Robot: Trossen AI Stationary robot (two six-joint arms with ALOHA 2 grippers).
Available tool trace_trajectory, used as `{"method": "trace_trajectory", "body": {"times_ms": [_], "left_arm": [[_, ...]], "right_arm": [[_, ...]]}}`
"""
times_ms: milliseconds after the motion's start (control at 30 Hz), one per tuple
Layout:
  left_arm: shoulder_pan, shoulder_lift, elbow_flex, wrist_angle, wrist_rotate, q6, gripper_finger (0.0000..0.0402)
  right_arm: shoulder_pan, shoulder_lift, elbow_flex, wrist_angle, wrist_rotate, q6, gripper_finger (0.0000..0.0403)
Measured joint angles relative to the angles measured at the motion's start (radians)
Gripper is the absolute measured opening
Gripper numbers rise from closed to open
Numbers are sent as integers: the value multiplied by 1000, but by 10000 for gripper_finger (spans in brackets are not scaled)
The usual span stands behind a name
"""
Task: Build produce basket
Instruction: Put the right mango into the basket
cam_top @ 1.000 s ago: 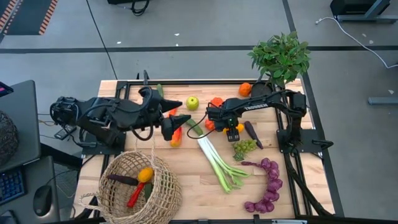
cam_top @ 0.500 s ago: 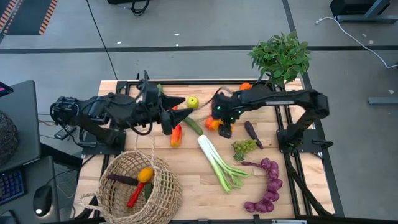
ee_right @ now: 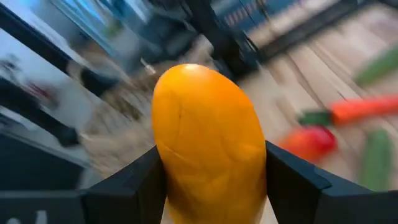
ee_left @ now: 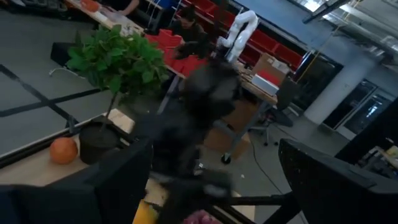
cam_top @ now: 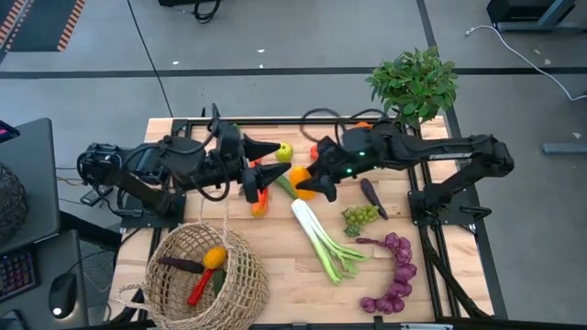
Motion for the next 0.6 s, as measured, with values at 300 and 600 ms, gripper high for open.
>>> {"method": "trace_trajectory", "body": {"times_ms": [300, 600], "left_arm": [[5, 14, 1, -117, 4, -32, 355], [-29, 13, 1, -146, 5, 18, 355]], "right_arm": [[32, -10, 0, 227, 116, 105, 230], [6, -33, 0, 368, 168, 131, 231]]}}
